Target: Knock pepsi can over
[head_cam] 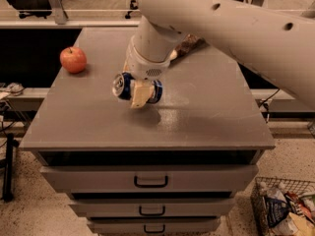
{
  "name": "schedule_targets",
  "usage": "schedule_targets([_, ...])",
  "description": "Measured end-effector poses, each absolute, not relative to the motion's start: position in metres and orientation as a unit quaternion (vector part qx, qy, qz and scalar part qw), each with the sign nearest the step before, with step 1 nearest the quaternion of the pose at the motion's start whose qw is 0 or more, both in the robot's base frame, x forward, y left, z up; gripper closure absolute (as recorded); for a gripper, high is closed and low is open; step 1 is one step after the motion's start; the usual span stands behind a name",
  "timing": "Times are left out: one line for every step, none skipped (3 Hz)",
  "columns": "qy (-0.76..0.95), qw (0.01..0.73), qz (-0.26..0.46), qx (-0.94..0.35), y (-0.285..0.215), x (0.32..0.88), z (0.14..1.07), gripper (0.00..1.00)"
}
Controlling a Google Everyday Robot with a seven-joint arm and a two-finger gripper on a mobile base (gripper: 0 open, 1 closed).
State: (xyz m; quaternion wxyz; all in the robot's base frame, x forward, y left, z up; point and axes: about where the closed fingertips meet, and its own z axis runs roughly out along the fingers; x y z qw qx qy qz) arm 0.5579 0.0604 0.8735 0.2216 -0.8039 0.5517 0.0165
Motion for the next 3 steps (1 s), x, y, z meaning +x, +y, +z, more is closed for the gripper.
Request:
schedule_targets([0.542,0.202,0.028,-0.815,0.070,0.551,0.861,0.28])
schedule_targets([0.532,0.193,0.037,-0.824,0.079,0.543,0.853,0.05])
schedule_targets([0.527,0.191,0.041,-0.827,0.082,0.541,0.851,0.00])
